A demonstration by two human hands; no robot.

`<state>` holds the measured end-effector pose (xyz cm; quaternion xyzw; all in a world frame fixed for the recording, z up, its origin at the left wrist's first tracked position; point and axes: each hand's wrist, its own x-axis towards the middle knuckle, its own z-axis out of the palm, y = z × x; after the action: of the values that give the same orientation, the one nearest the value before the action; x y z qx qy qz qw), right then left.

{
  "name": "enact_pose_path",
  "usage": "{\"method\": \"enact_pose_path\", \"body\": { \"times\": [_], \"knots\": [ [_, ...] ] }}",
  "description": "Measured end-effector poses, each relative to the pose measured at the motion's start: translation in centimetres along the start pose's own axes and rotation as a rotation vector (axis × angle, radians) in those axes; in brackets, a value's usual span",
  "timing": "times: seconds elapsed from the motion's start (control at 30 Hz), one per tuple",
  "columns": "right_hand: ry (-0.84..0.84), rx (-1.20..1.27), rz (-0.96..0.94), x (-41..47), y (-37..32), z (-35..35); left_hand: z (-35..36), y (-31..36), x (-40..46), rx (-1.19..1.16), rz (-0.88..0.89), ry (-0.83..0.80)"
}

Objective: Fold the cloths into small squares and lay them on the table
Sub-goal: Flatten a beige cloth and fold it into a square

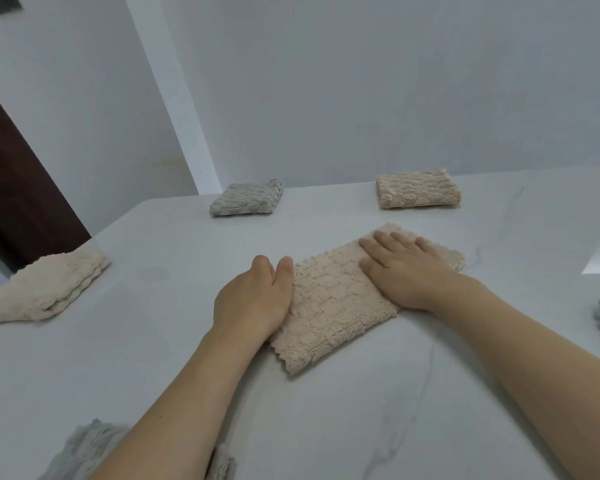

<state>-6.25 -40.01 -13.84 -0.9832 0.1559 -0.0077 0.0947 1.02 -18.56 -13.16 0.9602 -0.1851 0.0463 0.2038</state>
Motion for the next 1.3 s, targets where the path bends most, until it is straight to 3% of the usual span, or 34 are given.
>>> {"method": "enact_pose_path", "body": {
  "times": [0.2, 0.4, 0.5, 0.57, 0.67, 0.9, 1.0, 1.1, 1.3],
  "knots": [
    [0.036, 0.019, 0.073, 0.1, 2.4, -0.2, 0.9, 0.4, -0.2, 0.156, 0.04, 0.112],
    [0.057, 0.025, 0.062, 0.1, 2.3, -0.1, -1.2, 3.1, 1.3, 0.357, -0.06, -0.014],
    [0.043, 0.029, 0.061, 0.2, 2.3, -0.1, -0.2, 7.1, 1.1, 0.275, 0.14, 0.037],
    [0.024, 0.027, 0.066, 0.2, 2.5, -0.1, 2.4, 8.4, -1.0, 0.289, 0.286, -0.092],
    [0.006, 0.048, 0.092, 0.3, 3.0, -0.3, 3.8, 7.1, -2.8, 0.234, 0.228, -0.239],
    [0.045, -0.018, 0.171, 0.2, 3.0, -0.4, 1.2, 3.6, -4.3, 0.386, 0.15, -0.317],
    [0.071, -0.01, 0.053, 0.1, 1.4, -0.9, 1.0, 6.1, -3.5, 0.512, 0.218, -0.221],
    [-0.009, 0.017, -0.074, -0.1, 0.7, -0.4, 2.3, 7.6, -3.7, 0.371, 0.257, -0.218],
    [-0.006, 0.016, 0.056, 0.6, 3.2, -0.5, 1.2, 4.4, -5.1, 0.298, 0.277, -0.321]
  ]
}}
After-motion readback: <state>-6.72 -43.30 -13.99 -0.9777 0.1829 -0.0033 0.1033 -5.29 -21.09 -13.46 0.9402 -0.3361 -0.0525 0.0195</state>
